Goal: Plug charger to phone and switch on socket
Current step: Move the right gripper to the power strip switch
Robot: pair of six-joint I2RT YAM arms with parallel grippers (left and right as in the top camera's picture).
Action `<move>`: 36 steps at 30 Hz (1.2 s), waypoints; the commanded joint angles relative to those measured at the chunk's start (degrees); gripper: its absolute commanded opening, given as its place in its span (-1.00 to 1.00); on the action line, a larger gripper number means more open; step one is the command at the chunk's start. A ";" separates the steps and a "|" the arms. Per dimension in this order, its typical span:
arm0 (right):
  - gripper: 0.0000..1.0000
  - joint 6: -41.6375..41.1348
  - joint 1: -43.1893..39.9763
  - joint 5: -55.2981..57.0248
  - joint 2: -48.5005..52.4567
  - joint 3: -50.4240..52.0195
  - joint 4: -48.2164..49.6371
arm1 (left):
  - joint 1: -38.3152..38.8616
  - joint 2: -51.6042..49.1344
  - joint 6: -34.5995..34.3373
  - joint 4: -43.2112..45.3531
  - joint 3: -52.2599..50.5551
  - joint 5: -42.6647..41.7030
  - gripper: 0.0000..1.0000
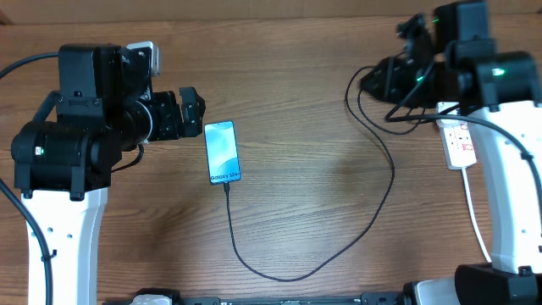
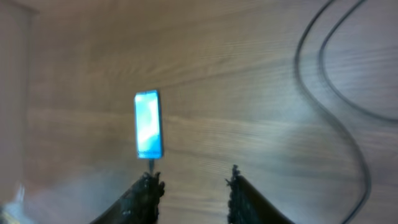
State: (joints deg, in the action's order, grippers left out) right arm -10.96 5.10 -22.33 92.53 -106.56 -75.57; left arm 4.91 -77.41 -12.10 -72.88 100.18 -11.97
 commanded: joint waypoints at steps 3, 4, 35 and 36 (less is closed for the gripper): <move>-0.93 -2.60 -8.74 0.42 -1.25 -2.80 -0.42 | 0.11 -0.09 -0.35 0.00 1.22 -0.72 0.99; -0.93 -2.91 -10.38 0.35 -1.22 -2.80 -0.42 | 0.11 -0.09 -0.35 0.00 1.22 -0.72 0.98; -0.93 -14.82 -43.76 -8.46 2.82 30.12 31.93 | 0.11 -0.09 -0.35 0.00 1.22 -0.72 1.00; -0.93 -15.30 -43.76 -8.44 3.85 30.12 32.54 | 0.11 -0.09 -0.35 0.00 1.22 -0.72 1.00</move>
State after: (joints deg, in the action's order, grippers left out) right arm -25.23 -38.59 -29.43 93.73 -76.95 -44.29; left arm 4.91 -77.43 -12.10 -72.88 100.18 -11.97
